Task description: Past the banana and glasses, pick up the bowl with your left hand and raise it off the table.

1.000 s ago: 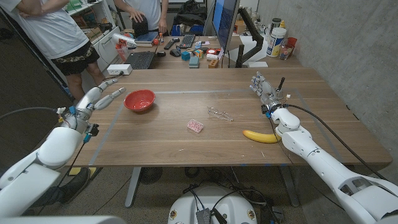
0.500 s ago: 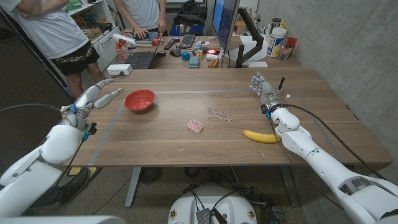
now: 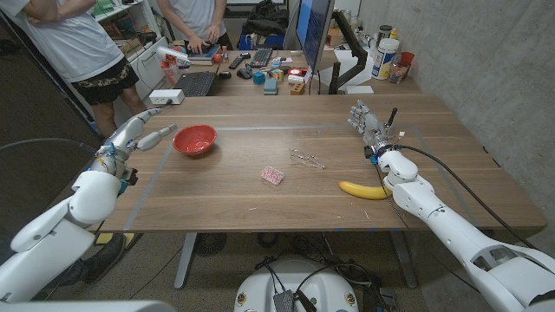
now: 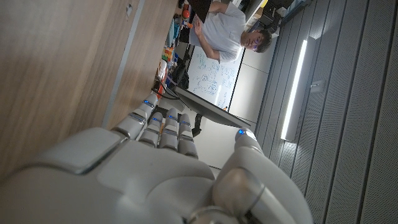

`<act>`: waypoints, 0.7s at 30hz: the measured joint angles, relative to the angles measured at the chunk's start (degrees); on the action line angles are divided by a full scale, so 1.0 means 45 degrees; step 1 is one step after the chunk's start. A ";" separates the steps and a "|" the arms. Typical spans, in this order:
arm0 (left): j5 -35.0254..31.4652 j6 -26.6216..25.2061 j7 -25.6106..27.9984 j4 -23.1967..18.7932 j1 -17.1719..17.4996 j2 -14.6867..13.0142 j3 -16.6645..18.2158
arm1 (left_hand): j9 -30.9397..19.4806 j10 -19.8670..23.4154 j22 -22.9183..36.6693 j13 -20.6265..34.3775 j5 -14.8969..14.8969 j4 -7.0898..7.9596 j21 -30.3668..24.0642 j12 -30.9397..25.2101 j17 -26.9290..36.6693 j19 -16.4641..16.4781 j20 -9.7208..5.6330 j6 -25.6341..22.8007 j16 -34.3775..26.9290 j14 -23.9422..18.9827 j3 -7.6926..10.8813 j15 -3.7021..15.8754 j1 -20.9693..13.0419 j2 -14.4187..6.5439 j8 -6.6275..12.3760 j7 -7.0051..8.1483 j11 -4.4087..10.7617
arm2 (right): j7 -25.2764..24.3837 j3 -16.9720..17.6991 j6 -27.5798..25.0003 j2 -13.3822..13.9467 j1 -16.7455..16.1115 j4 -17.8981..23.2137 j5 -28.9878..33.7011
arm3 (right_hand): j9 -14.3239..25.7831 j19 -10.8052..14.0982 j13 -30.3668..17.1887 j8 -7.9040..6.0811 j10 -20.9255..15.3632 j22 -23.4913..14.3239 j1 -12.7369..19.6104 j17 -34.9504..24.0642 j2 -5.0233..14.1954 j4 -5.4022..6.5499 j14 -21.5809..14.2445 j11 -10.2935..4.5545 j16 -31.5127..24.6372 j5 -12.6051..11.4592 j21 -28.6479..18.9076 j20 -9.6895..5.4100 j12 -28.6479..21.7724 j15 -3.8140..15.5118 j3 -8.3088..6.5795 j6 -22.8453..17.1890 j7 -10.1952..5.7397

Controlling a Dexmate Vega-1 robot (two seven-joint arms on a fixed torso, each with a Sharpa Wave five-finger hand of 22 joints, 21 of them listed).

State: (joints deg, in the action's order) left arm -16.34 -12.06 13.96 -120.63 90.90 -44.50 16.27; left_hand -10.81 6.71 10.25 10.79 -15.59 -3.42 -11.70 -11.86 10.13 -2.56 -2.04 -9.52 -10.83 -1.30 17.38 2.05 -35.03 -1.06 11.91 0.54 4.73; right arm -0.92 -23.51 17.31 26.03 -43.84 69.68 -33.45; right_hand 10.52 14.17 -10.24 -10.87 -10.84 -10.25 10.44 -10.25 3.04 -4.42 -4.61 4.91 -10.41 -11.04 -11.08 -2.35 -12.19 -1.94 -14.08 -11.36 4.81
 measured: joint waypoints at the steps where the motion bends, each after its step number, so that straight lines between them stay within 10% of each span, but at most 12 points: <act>1: -0.0039 -0.0030 0.0007 -0.0034 -0.0004 -0.0045 -0.0059 | 0.0000 0.0000 0.0000 0.0000 0.0000 0.0000 0.0000 0.0000 0.0000 0.0000 0.0000 -0.0001 0.0000 -0.0033 0.0000 -0.0033 0.0000 0.0000 0.0000 0.0001 0.0000 | 0.0003 0.0000 0.0005 -0.0001 0.0000 0.0000 -0.0004 | 0.0000 0.0000 -0.0001 0.0000 0.0000 0.0000 0.0000 0.0000 0.0000 0.0000 0.0000 0.0000 0.0000 0.0000 0.0000 0.0000 0.0000 0.0000 0.0000 0.0000 0.0000; 21: -0.1623 -0.1411 0.0216 -0.0347 -0.0149 -0.0652 -0.0741 | 0.0002 0.0000 0.0000 0.0000 0.0000 -0.0161 0.0000 0.0000 0.0034 0.0066 0.0068 0.0049 0.0000 -0.0131 -0.0058 0.0002 -0.0167 0.0167 -0.0061 0.0086 -0.0002 | 0.0009 0.0002 0.0096 -0.0088 -0.0023 -0.0033 -0.0023 | 0.0000 0.0000 0.0000 0.0000 -0.0069 0.0000 0.0000 0.0000 0.0000 -0.0014 -0.0070 -0.0069 0.0000 0.0000 0.0000 0.0000 0.0000 0.0070 0.0093 0.0000 0.0000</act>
State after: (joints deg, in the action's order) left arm -23.65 -18.41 14.93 -122.19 90.23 -47.44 12.94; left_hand -10.80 6.71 10.25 10.79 -15.59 -4.14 -11.70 -11.86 10.28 -2.27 -1.74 -9.30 -10.83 -1.89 17.12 2.06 -35.78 -0.31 11.64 0.93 4.72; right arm -0.88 -23.50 17.74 25.63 -43.95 69.53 -33.55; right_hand 10.52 14.17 -10.25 -10.87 -11.16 -10.25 10.44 -10.25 3.04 -4.48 -4.93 4.60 -10.41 -11.04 -11.08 -2.35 -12.19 -1.62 -13.66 -11.36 4.81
